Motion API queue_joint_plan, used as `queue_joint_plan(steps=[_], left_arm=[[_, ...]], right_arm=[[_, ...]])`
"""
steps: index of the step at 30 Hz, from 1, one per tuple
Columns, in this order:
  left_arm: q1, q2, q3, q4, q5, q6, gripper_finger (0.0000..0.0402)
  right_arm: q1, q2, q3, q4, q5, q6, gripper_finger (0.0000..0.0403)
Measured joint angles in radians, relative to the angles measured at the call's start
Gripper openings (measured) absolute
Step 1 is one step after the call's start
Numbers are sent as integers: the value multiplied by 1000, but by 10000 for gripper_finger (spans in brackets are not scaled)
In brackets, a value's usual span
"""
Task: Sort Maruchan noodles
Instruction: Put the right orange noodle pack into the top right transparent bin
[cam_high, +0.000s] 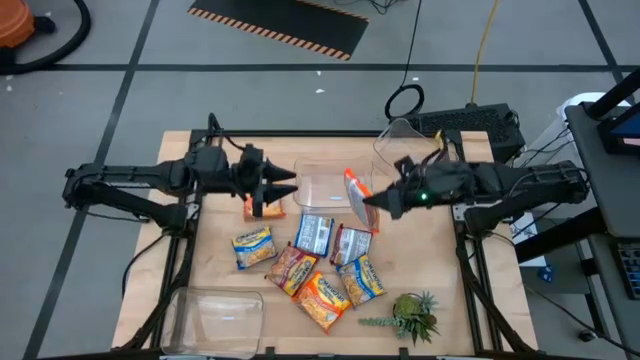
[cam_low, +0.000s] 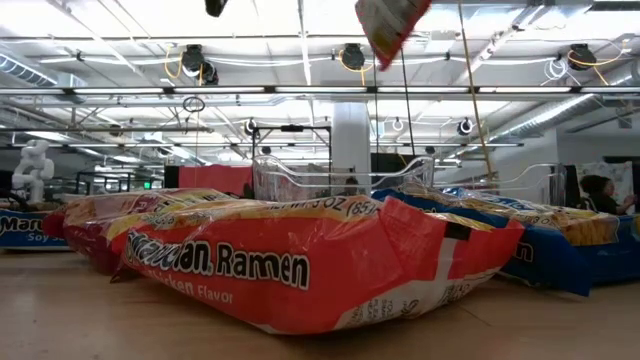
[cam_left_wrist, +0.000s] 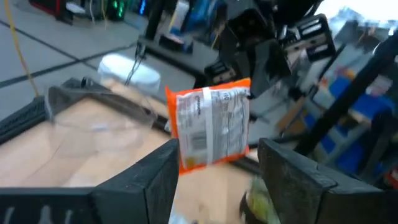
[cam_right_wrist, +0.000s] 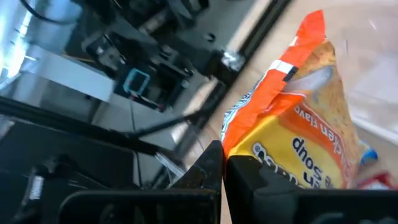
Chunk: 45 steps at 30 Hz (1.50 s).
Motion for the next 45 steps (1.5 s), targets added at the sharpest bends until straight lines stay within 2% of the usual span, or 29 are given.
queue_joint_plan(steps=[4, 9, 15, 18, 22, 26, 32, 35, 40, 45], left_arm=[[47, 18, -1, 89, 2, -8, 238], [73, 56, -1, 201, 23, 96, 246], [92, 92, -1, 291, -128, 192, 246], [95, 91, -1, 294, -145, 179, 246], [108, 91, -1, 282, -140, 39, 246], [141, 91, -1, 243, -44, -85, 246], [190, 120, -1, 262, 167, -110, 246], [220, 129, 1, 272, 219, -142, 251], [278, 144, 0, 350, 333, -175, 289], [313, 163, 0, 345, 433, -166, 327]], right_arm=[[-74, 0, 12, 83, -30, -54, 0], [-191, 1, 12, 200, -130, -127, 0], [-293, 12, 12, 296, -227, -153, 0], [-326, 12, 12, 319, -270, -156, 0], [-357, 16, 12, 335, -308, -158, 0], [-378, 37, 12, 347, -402, -170, 0], [-383, 108, 12, 507, -555, -191, 0], [-383, 147, 12, 572, -610, -164, 0], [-383, 187, 12, 643, -641, -119, 0], [-384, 197, 12, 681, -641, -125, 0]])
